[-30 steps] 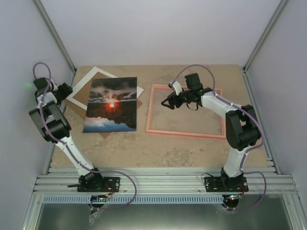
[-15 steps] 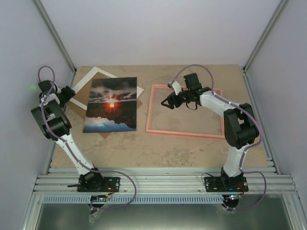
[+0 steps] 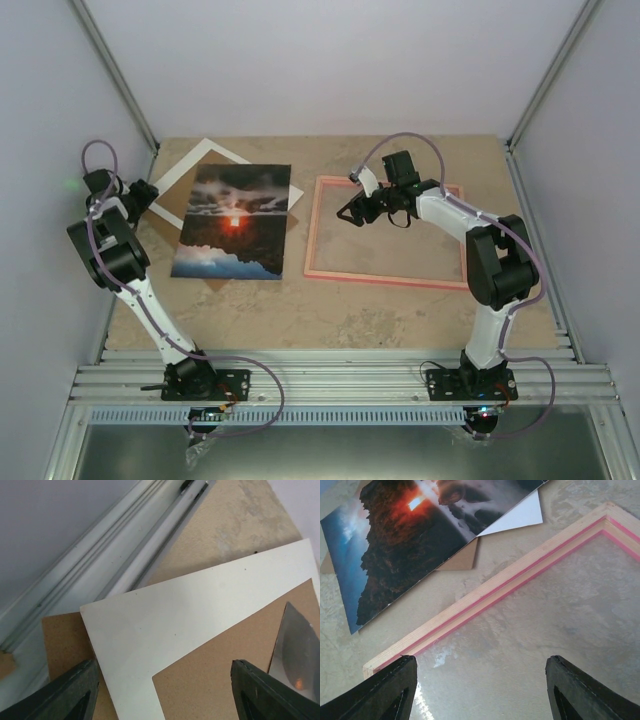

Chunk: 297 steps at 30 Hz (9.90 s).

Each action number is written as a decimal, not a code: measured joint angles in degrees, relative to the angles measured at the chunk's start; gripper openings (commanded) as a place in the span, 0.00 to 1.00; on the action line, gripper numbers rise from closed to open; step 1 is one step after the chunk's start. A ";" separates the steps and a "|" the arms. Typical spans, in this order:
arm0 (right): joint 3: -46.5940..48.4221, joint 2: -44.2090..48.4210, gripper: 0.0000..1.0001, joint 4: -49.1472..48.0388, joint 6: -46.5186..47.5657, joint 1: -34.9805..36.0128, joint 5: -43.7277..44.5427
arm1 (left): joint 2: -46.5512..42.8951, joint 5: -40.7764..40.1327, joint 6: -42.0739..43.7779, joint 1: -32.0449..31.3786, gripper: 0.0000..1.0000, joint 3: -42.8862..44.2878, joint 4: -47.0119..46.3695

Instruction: Put the photo into the frame

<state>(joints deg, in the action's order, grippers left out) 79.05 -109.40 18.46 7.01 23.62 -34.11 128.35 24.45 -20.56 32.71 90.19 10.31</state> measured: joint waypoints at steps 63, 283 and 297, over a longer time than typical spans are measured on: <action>3.72 7.15 0.84 5.31 1.14 -5.81 -2.99 | -20.96 4.57 1.90 -3.34 0.48 15.08 6.86; 6.23 -11.54 0.72 16.81 9.31 9.09 8.87 | -25.86 -17.64 49.13 -24.85 0.70 -27.65 14.43; 2.64 -8.50 0.76 18.27 0.98 3.48 0.11 | -31.26 -10.56 43.87 -37.77 0.69 -31.89 11.39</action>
<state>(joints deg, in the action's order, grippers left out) 81.69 -117.91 36.73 7.99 27.09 -34.00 97.10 13.89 23.31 -5.06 58.30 21.69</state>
